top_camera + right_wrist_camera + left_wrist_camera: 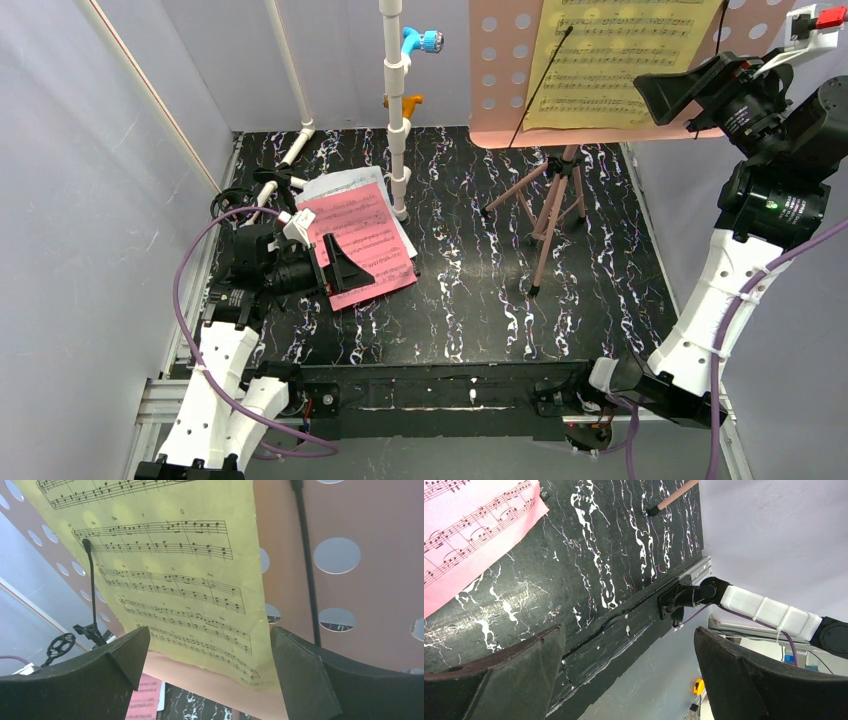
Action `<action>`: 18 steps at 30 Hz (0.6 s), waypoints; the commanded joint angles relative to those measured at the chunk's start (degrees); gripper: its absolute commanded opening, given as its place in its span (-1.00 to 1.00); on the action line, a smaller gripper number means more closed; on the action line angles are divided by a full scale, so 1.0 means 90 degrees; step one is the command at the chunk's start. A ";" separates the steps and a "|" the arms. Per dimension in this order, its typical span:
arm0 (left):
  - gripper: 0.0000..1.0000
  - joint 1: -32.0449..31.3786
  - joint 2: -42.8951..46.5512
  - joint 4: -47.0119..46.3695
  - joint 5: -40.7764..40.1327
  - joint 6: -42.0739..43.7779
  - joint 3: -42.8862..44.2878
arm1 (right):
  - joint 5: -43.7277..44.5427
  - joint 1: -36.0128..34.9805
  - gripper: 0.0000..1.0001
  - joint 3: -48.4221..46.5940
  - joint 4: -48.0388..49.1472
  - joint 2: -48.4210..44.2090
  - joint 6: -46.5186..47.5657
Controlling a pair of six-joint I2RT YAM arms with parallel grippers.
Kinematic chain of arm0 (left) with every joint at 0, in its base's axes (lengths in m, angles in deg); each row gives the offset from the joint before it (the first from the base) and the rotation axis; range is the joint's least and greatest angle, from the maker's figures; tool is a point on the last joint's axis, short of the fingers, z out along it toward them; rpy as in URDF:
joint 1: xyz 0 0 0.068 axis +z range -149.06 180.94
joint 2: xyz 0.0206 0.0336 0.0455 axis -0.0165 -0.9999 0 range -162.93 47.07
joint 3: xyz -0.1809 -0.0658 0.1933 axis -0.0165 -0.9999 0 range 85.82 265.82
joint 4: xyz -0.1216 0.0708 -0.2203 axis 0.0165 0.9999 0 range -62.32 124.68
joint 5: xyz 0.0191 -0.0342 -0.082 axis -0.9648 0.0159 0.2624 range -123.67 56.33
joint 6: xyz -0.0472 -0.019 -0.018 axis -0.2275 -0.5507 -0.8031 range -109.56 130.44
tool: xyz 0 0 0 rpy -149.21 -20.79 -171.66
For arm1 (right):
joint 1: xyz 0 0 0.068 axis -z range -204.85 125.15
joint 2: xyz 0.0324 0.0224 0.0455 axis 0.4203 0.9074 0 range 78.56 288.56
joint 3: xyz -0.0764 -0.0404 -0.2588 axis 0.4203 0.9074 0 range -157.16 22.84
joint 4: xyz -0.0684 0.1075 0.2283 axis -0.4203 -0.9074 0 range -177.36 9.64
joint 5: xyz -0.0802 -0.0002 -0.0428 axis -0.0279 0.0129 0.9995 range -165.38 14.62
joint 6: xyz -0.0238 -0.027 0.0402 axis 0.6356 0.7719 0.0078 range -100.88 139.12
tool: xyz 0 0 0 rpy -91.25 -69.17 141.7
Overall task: Pack up the instrument practice props
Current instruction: Pick up the sheet music from the music stand.
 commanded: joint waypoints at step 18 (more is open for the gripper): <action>0.99 0.0030 0.0028 0.0051 0.0086 0.0059 -0.0014 | -0.1114 0.0053 0.25 0.0655 0.2507 0.0012 -0.1904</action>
